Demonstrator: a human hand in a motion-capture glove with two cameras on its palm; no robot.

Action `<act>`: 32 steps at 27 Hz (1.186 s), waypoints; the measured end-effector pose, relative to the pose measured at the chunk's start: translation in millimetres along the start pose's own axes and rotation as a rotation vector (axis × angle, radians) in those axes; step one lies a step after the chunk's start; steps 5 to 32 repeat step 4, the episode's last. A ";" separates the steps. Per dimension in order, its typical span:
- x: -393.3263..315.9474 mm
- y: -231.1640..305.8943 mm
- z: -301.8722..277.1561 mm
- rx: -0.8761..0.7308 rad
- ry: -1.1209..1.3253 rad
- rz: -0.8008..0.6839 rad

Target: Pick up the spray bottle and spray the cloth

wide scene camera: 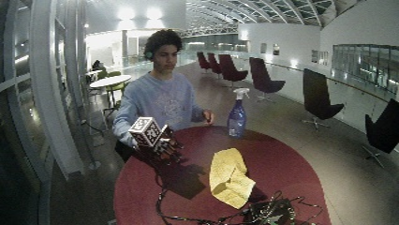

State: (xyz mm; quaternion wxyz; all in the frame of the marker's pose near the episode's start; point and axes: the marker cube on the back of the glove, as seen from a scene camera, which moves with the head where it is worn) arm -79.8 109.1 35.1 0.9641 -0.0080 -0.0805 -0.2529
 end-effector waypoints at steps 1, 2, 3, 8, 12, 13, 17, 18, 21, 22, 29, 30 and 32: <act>1.4 0.9 0.9 -0.004 0.006 0.003; 2.3 1.4 1.6 -0.008 0.010 0.005; 2.7 1.6 2.1 -0.011 0.012 0.007; 2.9 1.7 2.3 -0.012 0.012 0.008; 2.9 1.7 2.3 -0.012 0.012 0.008; 2.9 1.7 2.3 -0.012 0.012 0.008; 2.9 1.7 2.3 -0.012 0.012 0.008; 2.9 1.7 2.3 -0.012 0.012 0.008; 2.9 1.7 2.3 -0.012 0.012 0.008; 2.9 1.7 2.3 -0.012 0.012 0.008; 2.9 1.7 2.3 -0.012 0.012 0.008; 2.9 1.7 2.3 -0.012 0.012 0.008; 2.9 1.7 2.3 -0.012 0.012 0.008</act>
